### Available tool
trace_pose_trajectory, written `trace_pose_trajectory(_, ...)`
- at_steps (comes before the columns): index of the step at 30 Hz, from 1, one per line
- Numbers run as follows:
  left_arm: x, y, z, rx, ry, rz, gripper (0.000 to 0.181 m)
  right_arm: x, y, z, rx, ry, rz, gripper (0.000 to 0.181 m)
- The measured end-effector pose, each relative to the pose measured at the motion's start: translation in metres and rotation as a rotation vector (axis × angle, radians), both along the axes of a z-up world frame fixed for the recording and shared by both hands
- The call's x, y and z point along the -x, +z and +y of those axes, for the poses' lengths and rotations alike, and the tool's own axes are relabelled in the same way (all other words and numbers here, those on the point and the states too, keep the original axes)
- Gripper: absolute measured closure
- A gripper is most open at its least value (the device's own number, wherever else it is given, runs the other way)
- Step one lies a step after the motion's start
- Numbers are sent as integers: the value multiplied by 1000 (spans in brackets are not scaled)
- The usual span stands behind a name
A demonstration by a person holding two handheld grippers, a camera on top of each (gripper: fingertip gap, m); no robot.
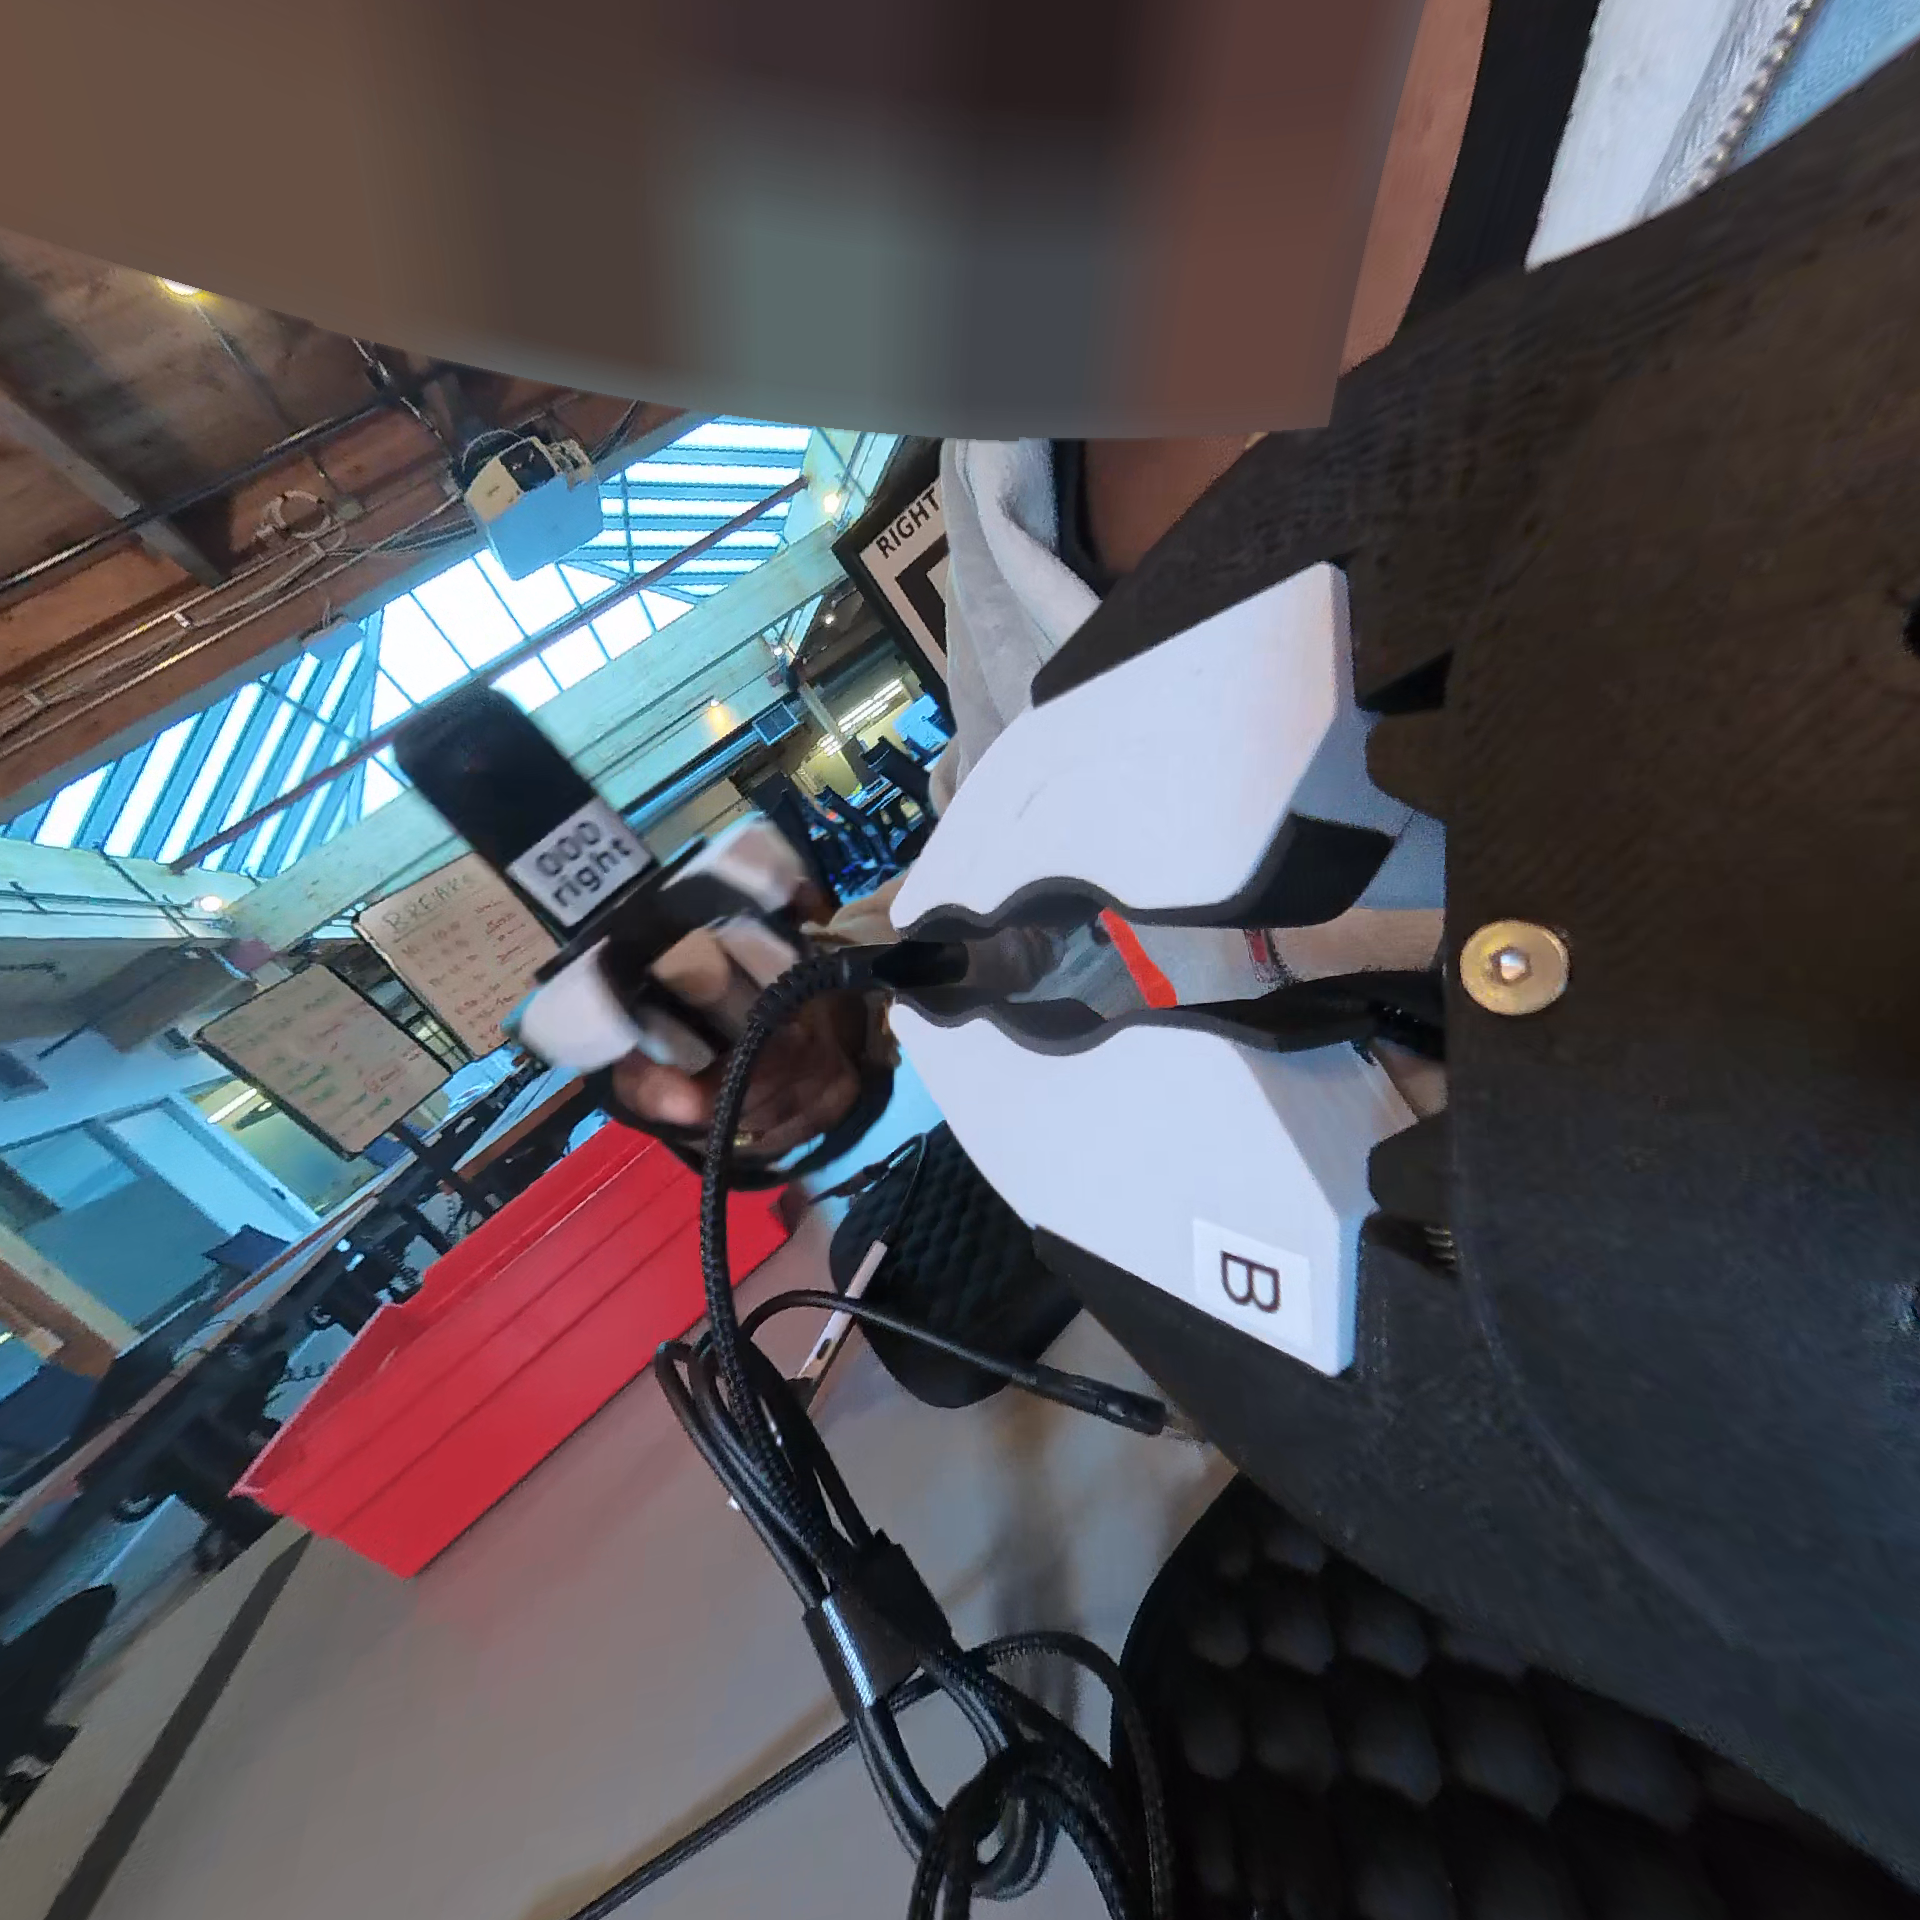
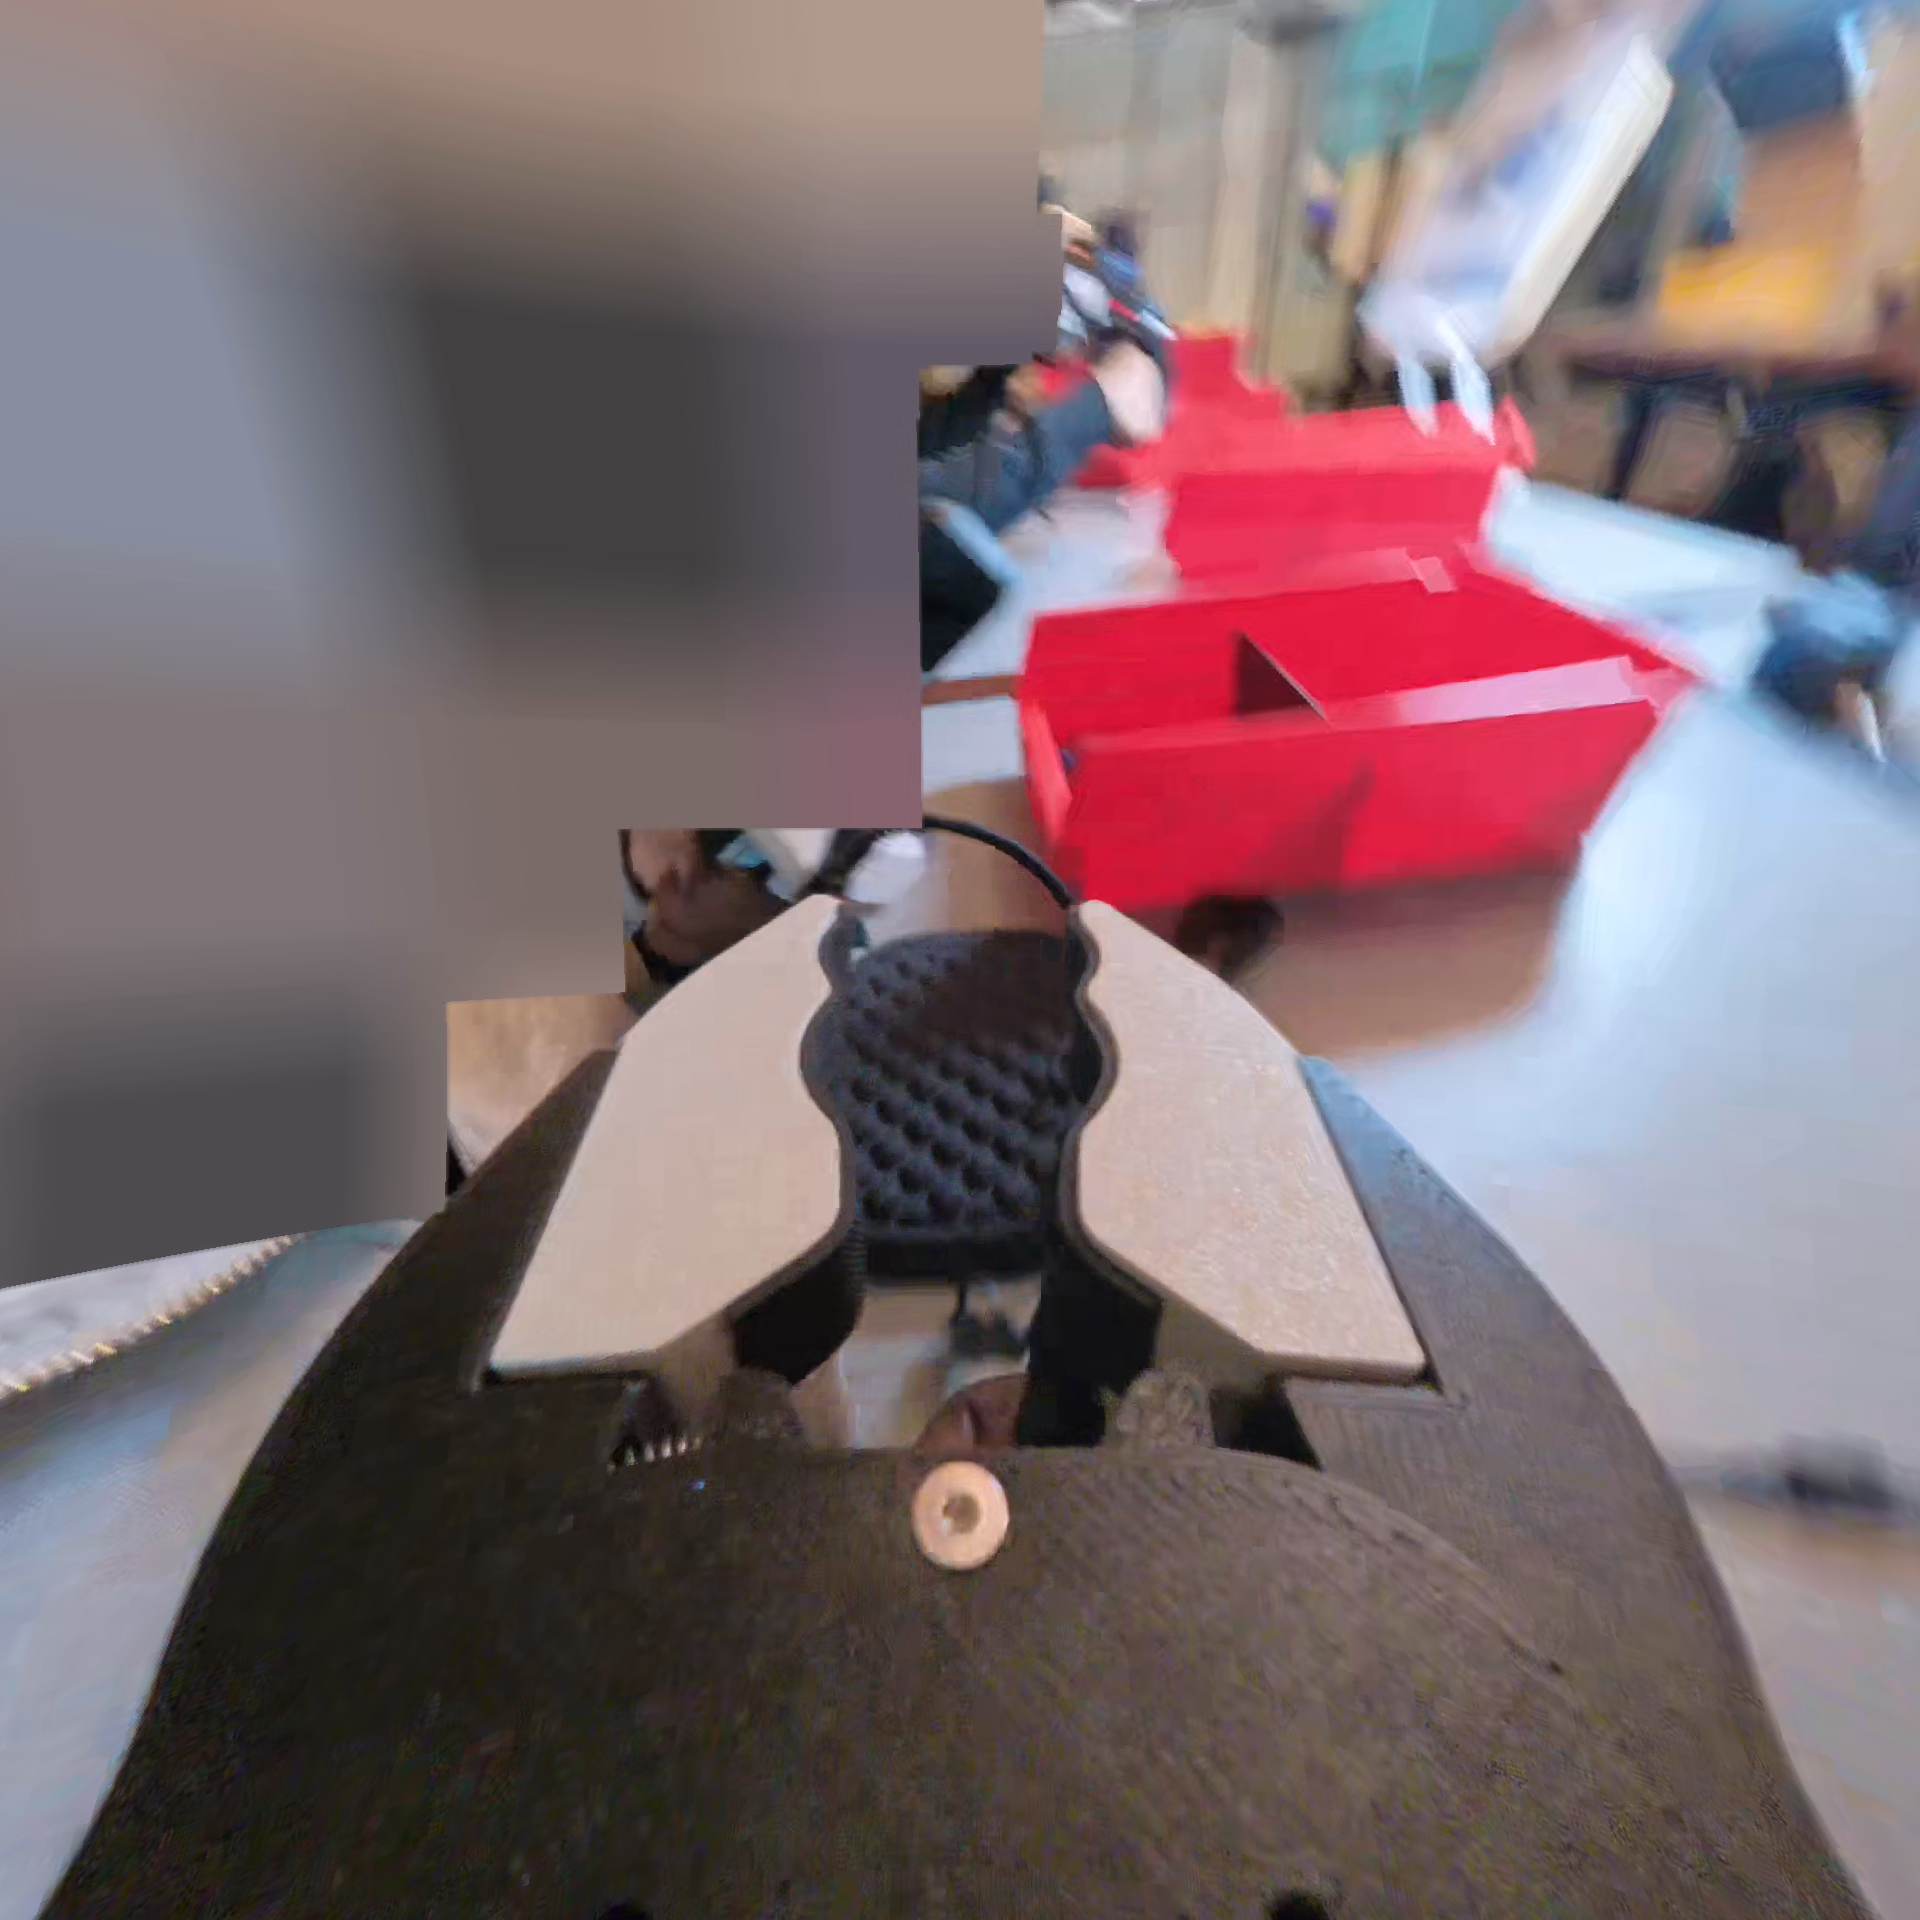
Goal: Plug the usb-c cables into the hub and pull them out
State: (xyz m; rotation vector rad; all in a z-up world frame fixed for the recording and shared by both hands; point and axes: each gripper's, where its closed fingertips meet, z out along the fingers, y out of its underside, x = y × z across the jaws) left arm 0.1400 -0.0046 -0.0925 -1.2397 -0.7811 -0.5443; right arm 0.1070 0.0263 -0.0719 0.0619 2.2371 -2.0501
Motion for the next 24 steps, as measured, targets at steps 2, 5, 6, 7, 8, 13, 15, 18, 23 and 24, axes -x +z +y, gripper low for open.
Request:
trace_pose_trajectory(2, 0, -4, -3, -15, 16, 3, 173, 20, -12, 27, -76, -82, -272, 125)
trace_pose_trajectory(5, 5, -11, -7, -28, 61, -6, 173, 35, -40, 64, -125, -227, -522, 114)
trace_pose_trajectory(6, 6, -13, -8, -27, 71, -2, 173, 37, -52, 75, -150, -269, -577, 113)
trace_pose_trajectory(7, 6, -14, -9, -29, 76, 3, 173, 36, -61, 83, -172, -292, -630, 109)
trace_pose_trajectory(8, 5, -14, -9, -33, 72, 8, 173, 35, -68, 92, -185, -300, -675, 108)
trace_pose_trajectory(13, 2, -13, -10, -50, 57, 11, 173, 53, -115, 144, -388, -499, -781, 110)
trace_pose_trajectory(15, 1, -13, -10, -58, 49, 9, 173, 54, -130, 149, -447, -500, -868, 112)
trace_pose_trajectory(18, -1, -12, -6, -76, 27, 3, 173, 56, -150, 149, -531, -468, -955, 111)
trace_pose_trajectory(23, -6, -14, -1, -68, -1, 8, 173, 64, -161, 141, -581, -423, -1039, 135)
trace_pose_trajectory(24, -6, -14, -2, -71, -1, 7, 173, 64, -164, 139, -596, -413, -1047, 143)
